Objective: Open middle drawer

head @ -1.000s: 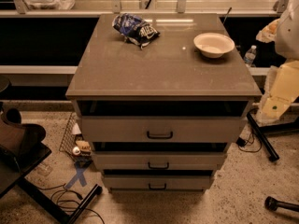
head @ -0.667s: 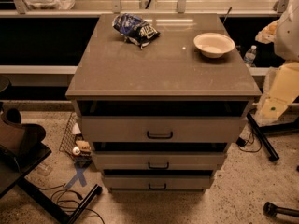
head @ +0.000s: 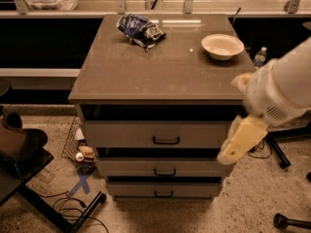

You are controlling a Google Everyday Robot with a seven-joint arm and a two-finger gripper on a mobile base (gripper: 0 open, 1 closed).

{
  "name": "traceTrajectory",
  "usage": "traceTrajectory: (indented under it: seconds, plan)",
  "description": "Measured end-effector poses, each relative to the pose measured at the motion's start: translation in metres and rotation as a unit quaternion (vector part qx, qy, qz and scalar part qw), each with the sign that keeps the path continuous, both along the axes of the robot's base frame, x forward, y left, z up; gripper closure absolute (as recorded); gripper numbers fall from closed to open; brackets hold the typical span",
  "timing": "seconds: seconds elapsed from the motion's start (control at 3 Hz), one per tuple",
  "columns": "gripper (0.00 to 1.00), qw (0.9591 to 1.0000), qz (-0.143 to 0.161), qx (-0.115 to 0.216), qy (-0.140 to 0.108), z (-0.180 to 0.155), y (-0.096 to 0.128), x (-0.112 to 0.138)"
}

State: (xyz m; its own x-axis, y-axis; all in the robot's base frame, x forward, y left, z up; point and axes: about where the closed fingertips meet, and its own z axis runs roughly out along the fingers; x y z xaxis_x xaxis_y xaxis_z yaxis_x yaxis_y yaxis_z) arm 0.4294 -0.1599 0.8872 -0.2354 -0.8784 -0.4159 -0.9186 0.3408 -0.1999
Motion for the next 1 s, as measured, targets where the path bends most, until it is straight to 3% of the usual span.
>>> traceTrajectory:
  seconds: [0.33, 0.67, 1.0]
  plan:
    - [0.0, 0.9986, -0.012, 0.051, 0.001, -0.053, 0.021, 0.005]
    - [0.0, 0.9975, -0.026, 0.058, -0.032, -0.048, 0.023, 0.021]
    - [0.0, 0.9975, -0.025, 0.057, -0.032, -0.048, 0.022, 0.021]
